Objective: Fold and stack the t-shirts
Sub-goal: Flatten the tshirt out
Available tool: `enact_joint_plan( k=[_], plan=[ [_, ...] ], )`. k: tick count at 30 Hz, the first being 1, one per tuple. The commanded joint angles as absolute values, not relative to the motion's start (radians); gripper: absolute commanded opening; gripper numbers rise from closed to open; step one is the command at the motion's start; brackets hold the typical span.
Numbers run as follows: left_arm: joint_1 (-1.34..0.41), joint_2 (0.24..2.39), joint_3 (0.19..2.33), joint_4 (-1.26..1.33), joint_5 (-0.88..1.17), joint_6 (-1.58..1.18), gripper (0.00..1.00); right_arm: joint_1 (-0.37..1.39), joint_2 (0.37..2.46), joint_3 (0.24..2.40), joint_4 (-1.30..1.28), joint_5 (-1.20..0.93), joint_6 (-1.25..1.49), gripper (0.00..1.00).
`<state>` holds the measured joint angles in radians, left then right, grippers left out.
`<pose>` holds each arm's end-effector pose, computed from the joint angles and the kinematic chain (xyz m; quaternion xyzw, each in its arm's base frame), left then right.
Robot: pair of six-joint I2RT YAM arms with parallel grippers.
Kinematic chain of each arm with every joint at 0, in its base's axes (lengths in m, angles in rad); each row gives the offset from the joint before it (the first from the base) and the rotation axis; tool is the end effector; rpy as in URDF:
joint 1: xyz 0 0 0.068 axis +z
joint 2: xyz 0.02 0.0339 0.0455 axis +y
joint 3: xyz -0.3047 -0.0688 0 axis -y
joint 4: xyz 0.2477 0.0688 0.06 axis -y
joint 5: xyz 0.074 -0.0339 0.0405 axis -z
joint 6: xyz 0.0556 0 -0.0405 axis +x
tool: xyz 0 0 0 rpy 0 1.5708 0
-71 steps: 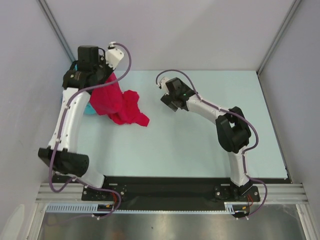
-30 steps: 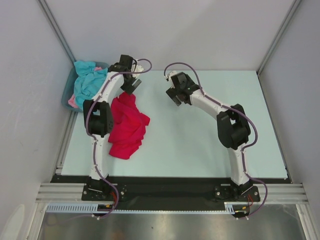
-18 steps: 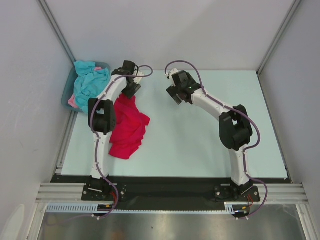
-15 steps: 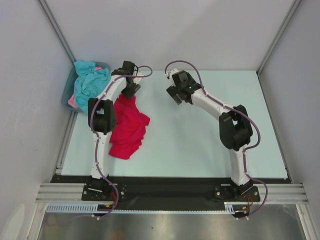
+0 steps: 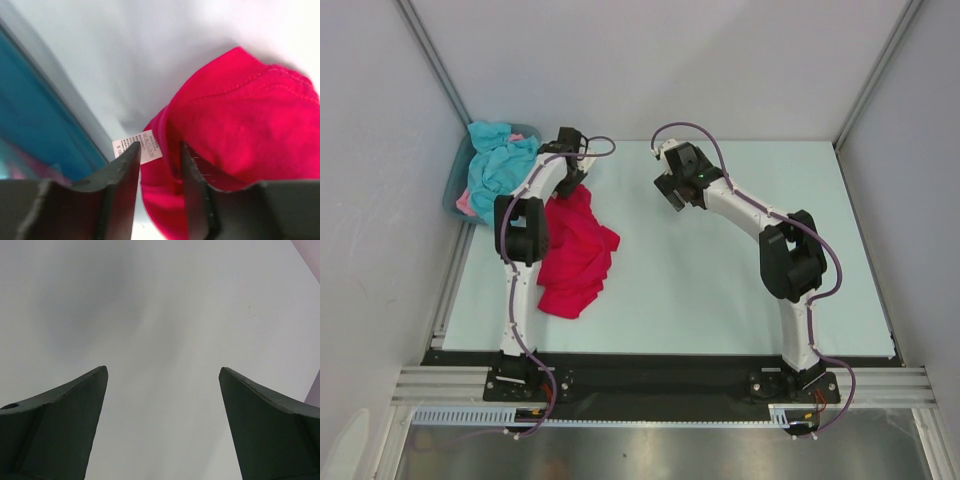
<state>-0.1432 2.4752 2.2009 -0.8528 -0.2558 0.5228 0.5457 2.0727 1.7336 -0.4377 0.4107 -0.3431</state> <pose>0.5652 -0.0673 0.1771 0.2897 0.9235 0.1634 0.1908 0.4468 0.2453 0.2672 -0.3170 0.8491 -0.1488 0.3956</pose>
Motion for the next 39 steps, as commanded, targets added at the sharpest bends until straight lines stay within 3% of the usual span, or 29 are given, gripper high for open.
enact_joint_plan(
  k=[1, 11, 14, 16, 17, 24, 32, 39],
  plan=[
    [-0.140, 2.488, 2.243, -0.842, -0.268, 0.522, 0.40, 0.549, 2.006, 1.740, -0.433, 0.414, -0.328, 1.00],
    [-0.140, 2.490, 2.240, -0.854, -0.252, 0.523, 0.43, 0.551, 2.009, 1.744, -0.434, 0.411, -0.330, 1.00],
    [-0.141, 2.491, 2.240, -0.856, -0.247, 0.525, 0.28, 0.551, 2.010, 1.749, -0.430, 0.413, -0.328, 1.00],
    [-0.141, 2.497, 2.238, -0.862, -0.238, 0.526, 0.05, 0.552, 2.011, 1.750, -0.428, 0.411, -0.327, 1.00],
    [-0.141, 2.500, 2.240, -0.867, -0.239, 0.525, 0.00, 0.552, 2.010, 1.752, -0.429, 0.411, -0.327, 1.00],
    [-0.147, 2.439, 2.275, -0.903, -0.141, 0.486, 0.00, 0.552, 2.003, 1.743, -0.431, 0.416, -0.328, 1.00],
    [-0.319, 2.094, 2.316, -1.028, 0.206, 0.549, 0.00, 0.535, 2.045, 1.743, -0.414, 0.457, -0.368, 1.00],
    [-0.446, 2.008, 2.438, -1.209, 0.517, 0.598, 0.00, 0.437, 2.177, 1.873, -0.410, 0.633, -0.339, 1.00]
  ],
)
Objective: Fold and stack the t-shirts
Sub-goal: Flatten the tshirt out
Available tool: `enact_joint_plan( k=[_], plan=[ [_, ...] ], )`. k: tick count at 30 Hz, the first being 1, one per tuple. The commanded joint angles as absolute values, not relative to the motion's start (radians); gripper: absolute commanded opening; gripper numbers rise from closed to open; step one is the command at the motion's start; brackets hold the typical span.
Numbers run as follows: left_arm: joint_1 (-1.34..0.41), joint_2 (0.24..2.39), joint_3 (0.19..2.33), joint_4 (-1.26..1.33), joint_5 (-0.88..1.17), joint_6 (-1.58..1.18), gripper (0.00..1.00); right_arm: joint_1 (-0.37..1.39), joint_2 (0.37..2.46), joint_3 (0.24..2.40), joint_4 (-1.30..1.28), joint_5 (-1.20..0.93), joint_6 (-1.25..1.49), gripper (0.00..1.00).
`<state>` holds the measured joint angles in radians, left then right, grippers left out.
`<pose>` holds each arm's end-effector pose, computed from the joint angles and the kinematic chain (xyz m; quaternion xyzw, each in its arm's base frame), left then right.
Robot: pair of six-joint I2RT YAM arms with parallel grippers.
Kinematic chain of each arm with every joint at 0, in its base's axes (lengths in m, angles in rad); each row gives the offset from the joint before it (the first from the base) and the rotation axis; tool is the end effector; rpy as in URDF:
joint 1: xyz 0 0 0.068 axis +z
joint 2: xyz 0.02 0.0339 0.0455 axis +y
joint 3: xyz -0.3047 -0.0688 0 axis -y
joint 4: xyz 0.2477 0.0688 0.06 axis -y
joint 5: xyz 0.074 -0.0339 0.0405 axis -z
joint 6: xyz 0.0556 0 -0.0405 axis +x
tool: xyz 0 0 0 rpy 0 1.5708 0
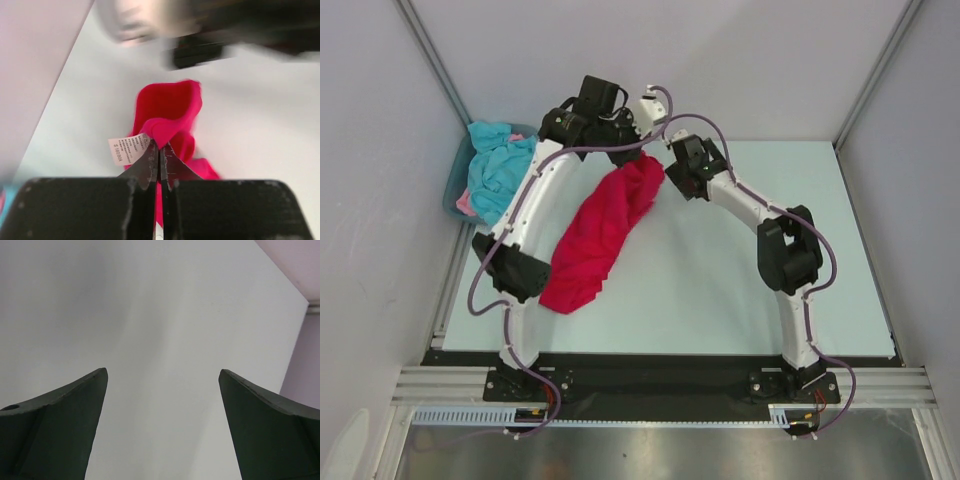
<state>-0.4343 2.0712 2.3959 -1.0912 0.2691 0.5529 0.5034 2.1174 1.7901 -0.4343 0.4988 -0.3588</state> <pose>0.4235 -0.2127 0.4282 0.4783 0.7782 -0.1002 0.3945 0.4693 0.2281 0.2662 -0.2840 0.8499 -0.1987 0.3969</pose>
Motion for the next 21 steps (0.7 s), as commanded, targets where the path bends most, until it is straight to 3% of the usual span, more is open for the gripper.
enact_joint_plan(
  k=[1, 3, 7, 9, 12, 13, 14, 15, 17, 21],
  plan=[
    [-0.451, 1.996, 2.433, -1.233, 0.566, 0.609, 0.00, 0.424, 2.195, 1.896, -0.416, 0.671, -0.330, 1.00],
    [-0.457, 1.971, 2.398, -1.256, 0.717, 0.653, 0.00, 0.379, 2.239, 1.957, -0.432, 0.762, -0.301, 1.00],
    [-0.476, 1.918, 2.300, -1.295, 0.793, 0.699, 0.01, 0.312, 2.247, 1.988, -0.440, 0.828, -0.262, 1.00],
    [-0.480, 1.913, 2.273, -1.299, 0.793, 0.700, 0.20, 0.288, 2.243, 1.988, -0.439, 0.836, -0.258, 1.00],
    [-0.480, 1.922, 2.278, -1.301, 0.761, 0.669, 0.63, 0.247, 2.241, 1.991, -0.436, 0.851, -0.261, 1.00],
    [-0.480, 1.924, 2.279, -1.301, 0.753, 0.666, 0.66, 0.238, 2.241, 1.993, -0.436, 0.848, -0.262, 1.00],
    [-0.480, 1.925, 2.279, -1.301, 0.735, 0.664, 0.84, 0.223, 2.241, 1.997, -0.434, 0.848, -0.264, 1.00],
    [-0.480, 1.924, 2.279, -1.299, 0.729, 0.663, 0.93, 0.215, 2.241, 1.999, -0.433, 0.854, -0.264, 1.00],
    [-0.480, 1.925, 2.280, -1.304, 0.715, 0.660, 1.00, 0.200, 2.243, 2.013, -0.433, 0.850, -0.268, 1.00],
    [-0.480, 1.933, 2.281, -1.296, 0.629, 0.683, 1.00, 0.195, 2.237, 2.023, -0.465, 0.813, -0.255, 1.00]
  ],
)
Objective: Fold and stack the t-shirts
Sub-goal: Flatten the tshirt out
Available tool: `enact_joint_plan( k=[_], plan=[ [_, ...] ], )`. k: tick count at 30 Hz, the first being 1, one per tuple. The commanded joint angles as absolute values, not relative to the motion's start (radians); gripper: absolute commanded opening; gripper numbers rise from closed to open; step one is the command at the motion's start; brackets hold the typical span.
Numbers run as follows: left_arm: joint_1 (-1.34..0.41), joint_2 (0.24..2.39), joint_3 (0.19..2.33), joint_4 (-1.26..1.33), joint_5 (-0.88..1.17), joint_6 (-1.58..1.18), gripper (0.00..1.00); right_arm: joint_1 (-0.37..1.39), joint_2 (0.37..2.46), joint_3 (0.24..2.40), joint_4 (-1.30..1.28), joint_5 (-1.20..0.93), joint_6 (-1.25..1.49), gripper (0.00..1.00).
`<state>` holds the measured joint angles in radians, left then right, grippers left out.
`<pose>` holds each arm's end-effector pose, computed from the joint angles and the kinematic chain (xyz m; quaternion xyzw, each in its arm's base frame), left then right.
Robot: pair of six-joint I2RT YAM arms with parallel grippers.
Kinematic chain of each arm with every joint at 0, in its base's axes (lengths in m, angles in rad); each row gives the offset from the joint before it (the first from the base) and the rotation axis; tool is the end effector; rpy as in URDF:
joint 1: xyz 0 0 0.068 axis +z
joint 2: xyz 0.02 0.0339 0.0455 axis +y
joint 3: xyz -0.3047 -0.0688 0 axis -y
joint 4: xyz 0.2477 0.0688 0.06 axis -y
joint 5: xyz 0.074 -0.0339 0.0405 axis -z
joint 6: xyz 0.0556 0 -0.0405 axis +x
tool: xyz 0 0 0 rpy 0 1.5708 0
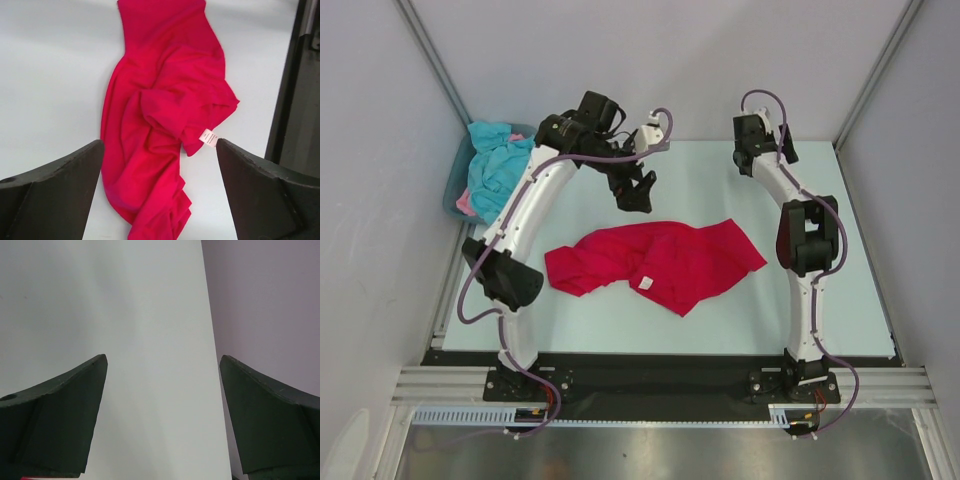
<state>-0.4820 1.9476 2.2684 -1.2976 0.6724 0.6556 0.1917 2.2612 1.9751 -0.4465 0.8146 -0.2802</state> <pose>0.3508 -0.2226 0.4345 0.5676 0.7086 -0.2903 0.3026 0.5496 0.0655 0.2611 -0.0393 0.8532 -0.3780 0.3573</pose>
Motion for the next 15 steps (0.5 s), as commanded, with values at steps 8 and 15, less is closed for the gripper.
enact_joint_plan(
  k=[8, 15],
  plan=[
    [-0.355, 2.088, 2.244, -1.233, 0.422, 0.612, 1.00, 0.242, 2.223, 1.956, -0.735, 0.496, -0.104, 0.98],
    [-0.273, 2.137, 2.180, -1.143, 0.310, 0.577, 1.00, 0.256, 2.086, 1.732, -0.767, 0.310, -0.158, 0.99]
  ],
)
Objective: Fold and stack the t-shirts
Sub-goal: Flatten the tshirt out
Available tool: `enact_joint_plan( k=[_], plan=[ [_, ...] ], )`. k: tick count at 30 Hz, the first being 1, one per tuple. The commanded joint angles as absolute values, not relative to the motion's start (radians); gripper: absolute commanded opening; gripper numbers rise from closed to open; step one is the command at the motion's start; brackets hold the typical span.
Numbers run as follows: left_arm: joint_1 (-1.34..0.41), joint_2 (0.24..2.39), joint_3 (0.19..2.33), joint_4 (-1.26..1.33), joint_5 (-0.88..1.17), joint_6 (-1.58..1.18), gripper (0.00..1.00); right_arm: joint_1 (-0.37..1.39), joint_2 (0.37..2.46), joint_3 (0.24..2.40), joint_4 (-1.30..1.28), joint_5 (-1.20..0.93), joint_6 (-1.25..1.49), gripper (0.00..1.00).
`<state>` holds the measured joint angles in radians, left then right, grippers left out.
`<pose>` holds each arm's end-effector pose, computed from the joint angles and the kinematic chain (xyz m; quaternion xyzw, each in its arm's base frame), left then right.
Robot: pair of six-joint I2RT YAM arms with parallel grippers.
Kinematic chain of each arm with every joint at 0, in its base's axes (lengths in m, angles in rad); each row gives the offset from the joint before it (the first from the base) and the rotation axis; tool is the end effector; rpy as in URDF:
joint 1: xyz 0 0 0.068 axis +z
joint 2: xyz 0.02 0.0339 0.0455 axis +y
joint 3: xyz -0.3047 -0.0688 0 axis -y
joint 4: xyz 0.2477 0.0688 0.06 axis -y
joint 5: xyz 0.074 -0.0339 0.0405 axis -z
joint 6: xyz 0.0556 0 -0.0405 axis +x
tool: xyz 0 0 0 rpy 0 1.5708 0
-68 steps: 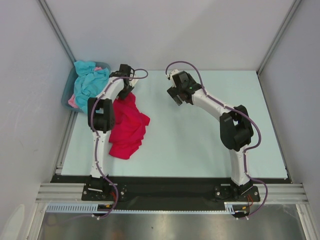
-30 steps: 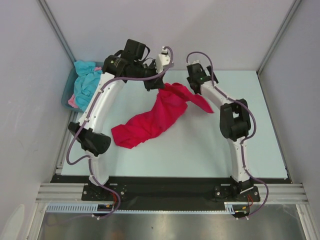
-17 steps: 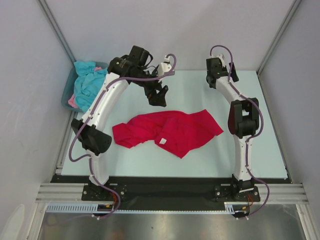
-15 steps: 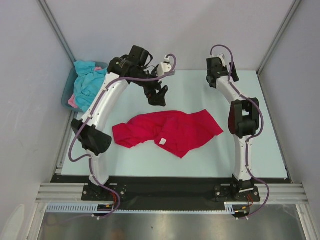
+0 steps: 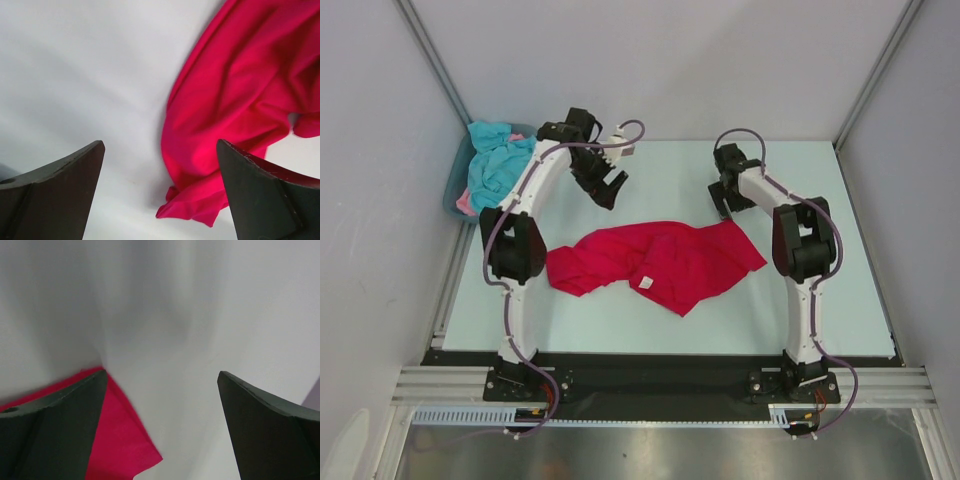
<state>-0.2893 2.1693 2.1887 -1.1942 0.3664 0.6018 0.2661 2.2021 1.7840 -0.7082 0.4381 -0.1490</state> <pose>0.4608 -0.1579 0.3139 0.4478 0.8545 -0.1463 0.2189 0.4925 0.1098 0.2015 -0.1493 0.9415 -0.1990 0.2272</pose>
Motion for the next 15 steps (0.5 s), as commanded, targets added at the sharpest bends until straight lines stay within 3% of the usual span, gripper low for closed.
enact_joint_plan(
  k=[1, 15],
  plan=[
    [-0.264, 2.131, 2.168, -1.131, 0.298, 0.578, 1.00, 0.249, 2.048, 1.714, -0.793, 0.289, -0.164, 0.99],
    [-0.252, 2.075, 1.999, -1.063, 0.311, 0.621, 1.00, 0.187, 1.783, 1.473, -0.928, 0.126, -0.288, 1.00]
  ],
)
